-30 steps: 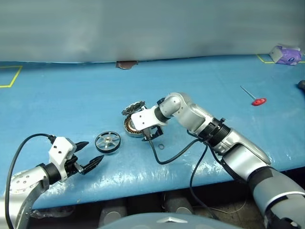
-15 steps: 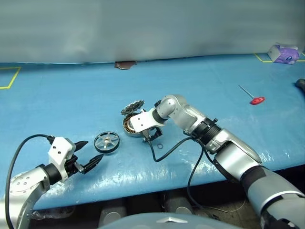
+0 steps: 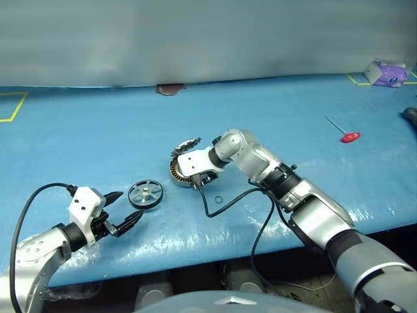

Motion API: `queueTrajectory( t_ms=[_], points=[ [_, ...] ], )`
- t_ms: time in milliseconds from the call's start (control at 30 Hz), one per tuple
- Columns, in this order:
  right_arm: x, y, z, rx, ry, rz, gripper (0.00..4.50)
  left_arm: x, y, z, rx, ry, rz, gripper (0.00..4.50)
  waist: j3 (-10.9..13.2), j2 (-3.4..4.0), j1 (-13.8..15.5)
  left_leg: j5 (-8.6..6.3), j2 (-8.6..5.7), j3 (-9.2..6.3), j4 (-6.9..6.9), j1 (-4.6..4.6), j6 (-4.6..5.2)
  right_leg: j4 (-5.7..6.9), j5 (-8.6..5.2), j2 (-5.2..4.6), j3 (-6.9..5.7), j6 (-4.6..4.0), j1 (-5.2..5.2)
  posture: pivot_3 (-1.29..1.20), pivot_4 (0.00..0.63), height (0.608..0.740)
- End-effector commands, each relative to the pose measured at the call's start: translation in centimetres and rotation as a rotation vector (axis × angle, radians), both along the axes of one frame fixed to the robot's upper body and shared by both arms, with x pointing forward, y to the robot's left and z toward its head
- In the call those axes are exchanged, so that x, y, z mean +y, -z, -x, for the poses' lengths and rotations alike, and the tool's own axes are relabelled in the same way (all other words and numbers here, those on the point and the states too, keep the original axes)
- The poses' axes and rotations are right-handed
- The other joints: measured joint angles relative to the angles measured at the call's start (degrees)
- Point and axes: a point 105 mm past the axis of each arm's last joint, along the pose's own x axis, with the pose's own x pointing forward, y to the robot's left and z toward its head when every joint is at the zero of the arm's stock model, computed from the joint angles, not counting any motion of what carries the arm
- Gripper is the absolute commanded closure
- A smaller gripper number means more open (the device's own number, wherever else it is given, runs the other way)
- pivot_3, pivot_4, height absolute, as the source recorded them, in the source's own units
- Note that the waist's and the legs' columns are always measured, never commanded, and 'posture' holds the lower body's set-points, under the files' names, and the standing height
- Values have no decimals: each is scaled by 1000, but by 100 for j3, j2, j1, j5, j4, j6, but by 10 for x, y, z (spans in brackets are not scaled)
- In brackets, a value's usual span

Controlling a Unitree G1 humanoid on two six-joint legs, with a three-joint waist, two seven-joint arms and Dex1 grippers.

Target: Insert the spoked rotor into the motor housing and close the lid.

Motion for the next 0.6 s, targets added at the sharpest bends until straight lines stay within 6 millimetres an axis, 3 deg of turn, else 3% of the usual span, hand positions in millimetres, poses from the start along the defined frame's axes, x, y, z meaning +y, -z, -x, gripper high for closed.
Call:
queueTrajectory(
  t_ms=[33, 300, 600],
  points=[
    [17, -7, 31, 122, -33, -70, 2315, -3, -6, -1, -33, 15, 4, 0, 0, 0, -16, 0, 0, -1, -1, 1, 0, 3, -1, 1, 0, -2, -1, 0, 150, 740],
    [25, 5, 64, 130, -65, -51, 2315, -3, -4, -2, -31, 10, 11, 0, 0, 0, -32, 0, 2, -12, -1, 1, -2, 63, -40, 12, -2, -4, -27, 0, 150, 740],
    [15, 13, 69, 92, -119, 9, 2315, -4, -3, -2, -29, 6, 15, 0, -1, -2, -32, 2, 3, -11, 1, 2, -5, 60, -41, 11, -2, -2, -26, 0, 150, 740]
  ],
)
